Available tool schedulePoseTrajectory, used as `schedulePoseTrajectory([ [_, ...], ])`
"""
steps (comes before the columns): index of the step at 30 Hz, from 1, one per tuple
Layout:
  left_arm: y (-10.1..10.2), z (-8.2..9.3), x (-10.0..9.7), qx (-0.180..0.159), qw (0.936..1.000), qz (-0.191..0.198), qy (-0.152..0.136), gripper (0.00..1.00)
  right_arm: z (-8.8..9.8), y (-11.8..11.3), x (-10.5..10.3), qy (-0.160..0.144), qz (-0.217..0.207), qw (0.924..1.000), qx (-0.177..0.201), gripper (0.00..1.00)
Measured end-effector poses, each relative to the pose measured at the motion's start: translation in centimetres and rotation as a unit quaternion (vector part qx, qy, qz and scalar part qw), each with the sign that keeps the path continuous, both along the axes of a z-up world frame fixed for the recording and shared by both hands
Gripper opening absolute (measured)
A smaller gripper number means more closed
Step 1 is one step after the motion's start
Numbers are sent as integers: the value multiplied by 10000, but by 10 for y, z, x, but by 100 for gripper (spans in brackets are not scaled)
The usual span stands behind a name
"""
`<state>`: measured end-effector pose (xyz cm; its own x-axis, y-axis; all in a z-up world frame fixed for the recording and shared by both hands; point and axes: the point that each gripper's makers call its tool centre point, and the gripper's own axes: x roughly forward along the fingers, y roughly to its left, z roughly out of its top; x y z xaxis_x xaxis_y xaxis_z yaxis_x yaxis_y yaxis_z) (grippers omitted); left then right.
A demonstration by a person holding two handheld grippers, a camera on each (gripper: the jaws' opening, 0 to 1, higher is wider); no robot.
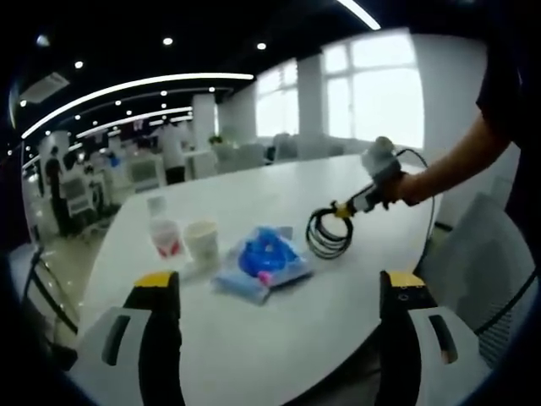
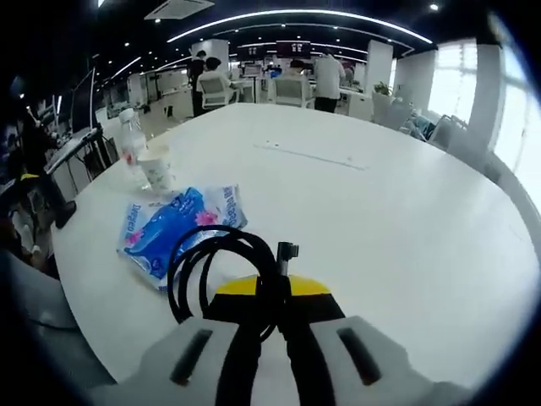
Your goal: Arrange the tabletop items into an orderly group along one side of the table until the central work area is clear of visible clutter.
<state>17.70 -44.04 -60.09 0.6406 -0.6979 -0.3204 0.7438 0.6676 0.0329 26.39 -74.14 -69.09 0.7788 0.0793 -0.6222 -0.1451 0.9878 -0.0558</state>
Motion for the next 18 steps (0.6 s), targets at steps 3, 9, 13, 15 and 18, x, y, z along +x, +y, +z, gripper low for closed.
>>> schedulePoseTrajectory([
  [3,0,0,0,-14,10000,9,-1,95,1,-7,-1,-8,-66,10000,-11,8],
  [9,0,1,0,-22,10000,20,-1,95,-2,-24,-5,58,-229,9997,-31,8],
  [13,1,0,1,-21,10000,28,-2,95,-4,-35,-5,94,-377,9992,-21,8],
  [15,1,0,1,-30,10000,24,-6,95,-5,-41,-4,115,-499,9987,49,8],
  [18,2,0,1,-28,10000,28,-1,95,-7,-48,-3,138,-630,9979,85,8],
])
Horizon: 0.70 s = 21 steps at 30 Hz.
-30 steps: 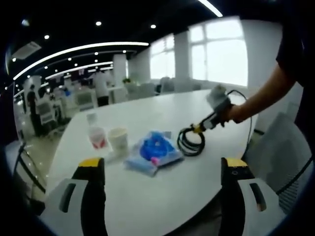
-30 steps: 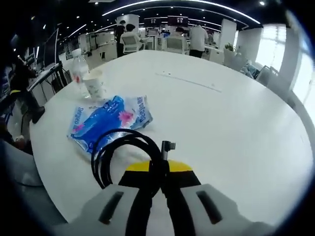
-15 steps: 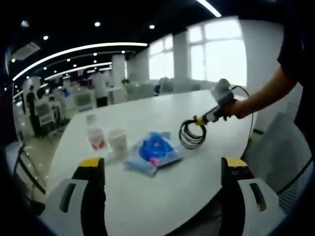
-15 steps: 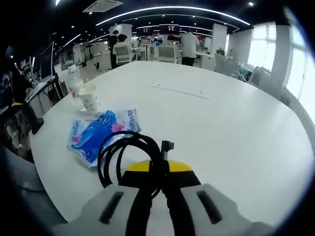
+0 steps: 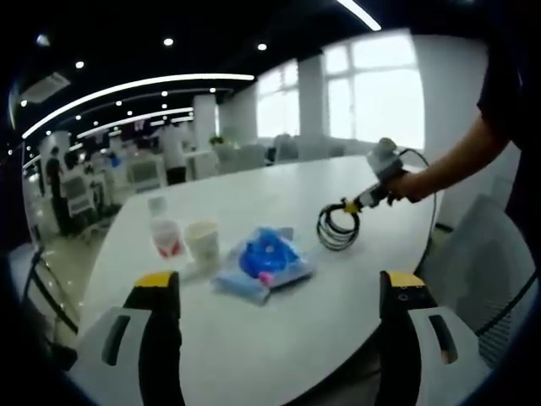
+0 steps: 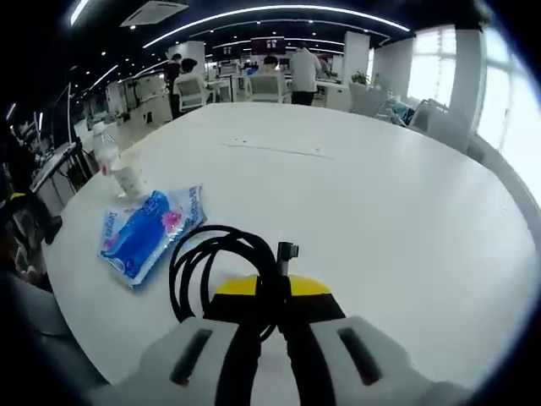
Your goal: Arrange the tabletop items into an orderly group along one side of the table until the central work area is clear of visible clutter.
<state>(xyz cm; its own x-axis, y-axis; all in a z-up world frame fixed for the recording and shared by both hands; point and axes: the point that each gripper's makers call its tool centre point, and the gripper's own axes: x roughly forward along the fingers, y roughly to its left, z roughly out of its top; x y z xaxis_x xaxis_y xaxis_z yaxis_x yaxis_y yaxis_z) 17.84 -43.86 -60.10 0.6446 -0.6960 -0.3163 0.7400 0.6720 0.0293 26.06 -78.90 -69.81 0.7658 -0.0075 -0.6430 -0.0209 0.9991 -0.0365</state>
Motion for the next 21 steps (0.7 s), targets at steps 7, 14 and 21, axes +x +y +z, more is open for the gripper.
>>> schedulePoseTrajectory([
  [7,-1,2,0,-65,10000,-10,-16,96,-7,-11,2,71,-153,9999,14,9],
  [14,-1,4,0,-99,9999,5,-23,100,-19,-27,3,219,-476,9986,25,9],
  [21,-1,4,0,-83,10000,4,-24,100,-30,-39,2,296,-812,9962,131,9],
])
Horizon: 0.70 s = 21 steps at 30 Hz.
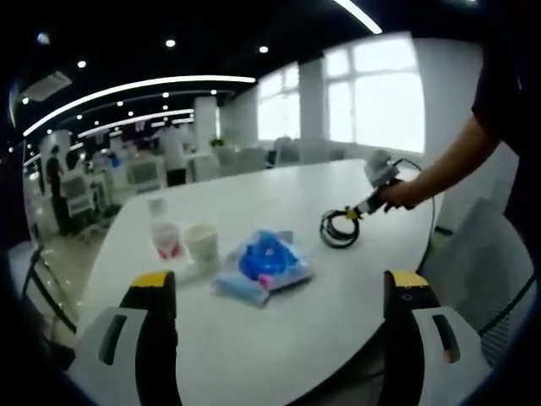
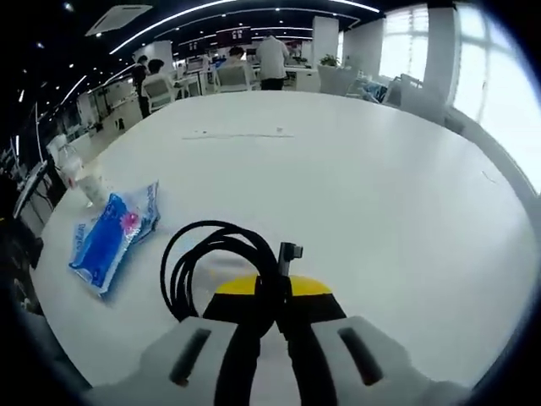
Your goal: Arrange the tabletop items into an orderly group along one side of the table until the central work area is clear of visible clutter.
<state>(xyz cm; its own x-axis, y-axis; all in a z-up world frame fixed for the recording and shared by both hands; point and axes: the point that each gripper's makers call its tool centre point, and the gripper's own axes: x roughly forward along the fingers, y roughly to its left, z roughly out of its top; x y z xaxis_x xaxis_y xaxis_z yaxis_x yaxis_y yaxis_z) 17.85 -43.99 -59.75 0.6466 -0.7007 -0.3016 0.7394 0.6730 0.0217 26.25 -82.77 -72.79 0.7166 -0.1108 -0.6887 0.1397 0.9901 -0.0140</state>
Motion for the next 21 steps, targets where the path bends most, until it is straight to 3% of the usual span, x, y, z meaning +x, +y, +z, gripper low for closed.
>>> schedulePoseTrajectory([
  [21,0,-2,-1,74,10000,-17,23,98,-28,-11,-8,404,-228,9988,-128,11],
])
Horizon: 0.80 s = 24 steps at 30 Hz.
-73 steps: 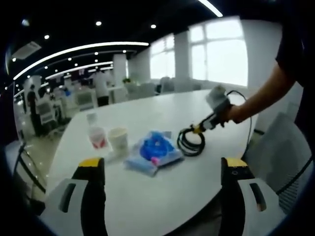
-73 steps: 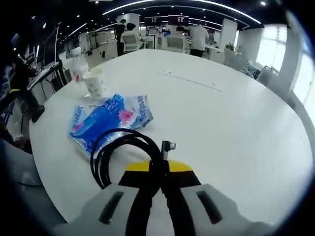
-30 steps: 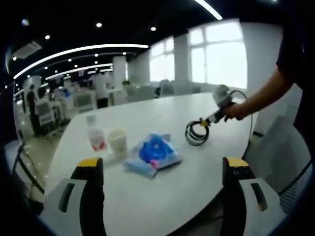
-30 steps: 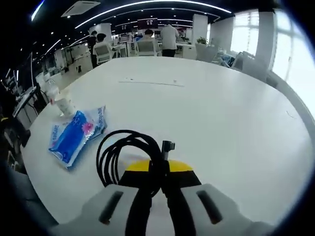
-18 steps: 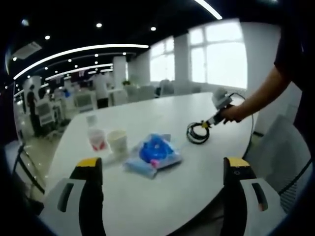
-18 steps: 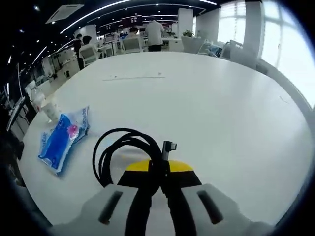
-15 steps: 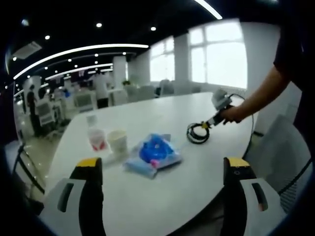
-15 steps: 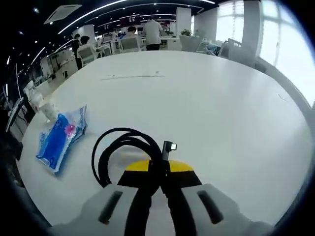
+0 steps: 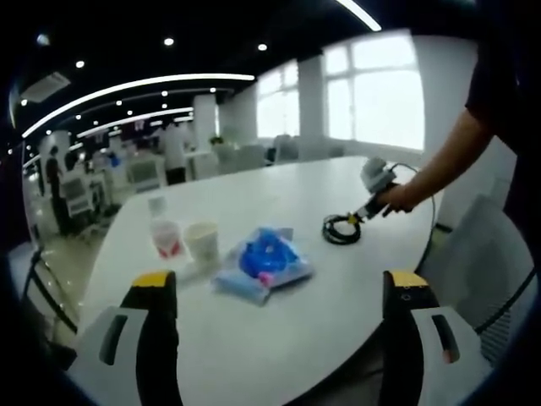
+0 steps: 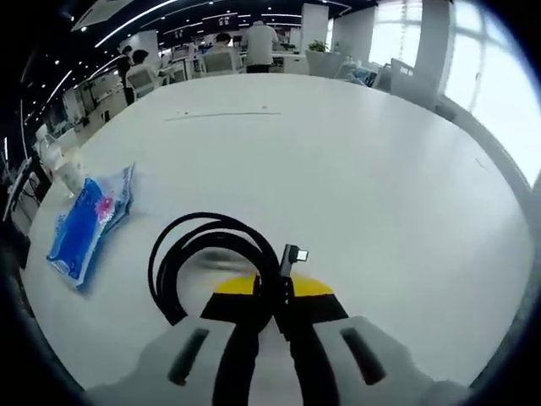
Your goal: Arrange the tabletop items into an orderly group along one side of the table until the central work area is clear of visible clutter.
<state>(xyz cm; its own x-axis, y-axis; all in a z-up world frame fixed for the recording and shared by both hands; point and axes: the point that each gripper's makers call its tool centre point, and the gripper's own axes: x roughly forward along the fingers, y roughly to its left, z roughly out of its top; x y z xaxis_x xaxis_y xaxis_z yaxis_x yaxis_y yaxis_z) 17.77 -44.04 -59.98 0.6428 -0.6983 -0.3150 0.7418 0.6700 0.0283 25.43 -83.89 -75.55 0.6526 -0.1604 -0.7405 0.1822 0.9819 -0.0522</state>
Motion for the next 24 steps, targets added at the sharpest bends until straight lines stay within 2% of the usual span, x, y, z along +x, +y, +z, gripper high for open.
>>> schedulePoseTrajectory([
  [5,0,-1,0,19,10000,-2,8,98,-7,3,-3,67,41,10000,45,12],
  [7,0,-2,0,44,10000,-4,27,98,-6,4,-3,55,150,9999,-59,13],
  [11,0,-3,0,38,10000,-11,40,98,-5,6,-4,18,222,9997,-65,19],
  [16,0,-2,1,18,10000,0,30,98,7,7,-2,-198,186,9996,-90,26],
  [24,0,-1,0,-40,10000,-8,26,98,27,21,-4,-536,426,9975,-161,39],
])
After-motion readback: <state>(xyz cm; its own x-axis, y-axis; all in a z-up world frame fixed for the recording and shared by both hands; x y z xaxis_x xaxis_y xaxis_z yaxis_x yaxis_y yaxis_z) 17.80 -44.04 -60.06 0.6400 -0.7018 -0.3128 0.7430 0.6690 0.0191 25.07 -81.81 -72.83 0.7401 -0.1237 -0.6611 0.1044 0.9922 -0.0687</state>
